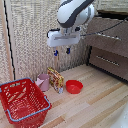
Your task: Move your gripper in the direction of the red bowl and clutch it softly. Cautiously raise the red bowl up from the surface. Hover the red bowl above the basket and gently bring it down inside. Let go of the gripper's grasp when the red bowl is within the basket.
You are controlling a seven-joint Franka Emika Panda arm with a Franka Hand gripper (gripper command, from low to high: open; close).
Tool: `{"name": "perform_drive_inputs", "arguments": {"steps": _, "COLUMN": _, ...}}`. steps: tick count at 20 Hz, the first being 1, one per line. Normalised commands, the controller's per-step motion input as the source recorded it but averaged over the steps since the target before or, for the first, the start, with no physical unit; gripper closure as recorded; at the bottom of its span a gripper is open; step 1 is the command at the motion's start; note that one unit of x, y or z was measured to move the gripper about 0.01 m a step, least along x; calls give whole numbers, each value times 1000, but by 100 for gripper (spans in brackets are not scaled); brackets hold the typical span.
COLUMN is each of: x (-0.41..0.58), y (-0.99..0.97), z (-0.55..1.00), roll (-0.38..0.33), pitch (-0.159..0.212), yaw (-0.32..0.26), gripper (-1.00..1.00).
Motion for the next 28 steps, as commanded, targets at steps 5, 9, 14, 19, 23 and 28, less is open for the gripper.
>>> {"name": "perform_drive_inputs", "arguments": {"steps": 5, "x": -134, "y": -874, "z": -187, "roll": 81, "pitch": 3, "yaw": -18, "gripper": -100}}
{"name": "perform_drive_inputs", "arguments": {"steps": 9, "x": -148, "y": -955, "z": -149, "roll": 88, "pitch": 0, "yaw": -21, "gripper": -100}}
{"name": "perform_drive_inputs", "arguments": {"steps": 14, "x": -173, "y": -752, "z": -238, "roll": 42, "pitch": 4, "yaw": -10, "gripper": -100}}
{"name": "perform_drive_inputs", "arguments": {"steps": 19, "x": -244, "y": -283, "z": -429, "roll": -2, "pitch": 47, "yaw": -5, "gripper": -100}}
{"name": "perform_drive_inputs", "arguments": {"steps": 23, "x": -188, "y": -7, "z": -526, "roll": -28, "pitch": 101, "yaw": -47, "gripper": -100}}
{"name": "perform_drive_inputs", "arguments": {"steps": 28, "x": -84, "y": 5, "z": -642, "roll": -60, "pitch": 101, "yaw": -68, "gripper": -100}}
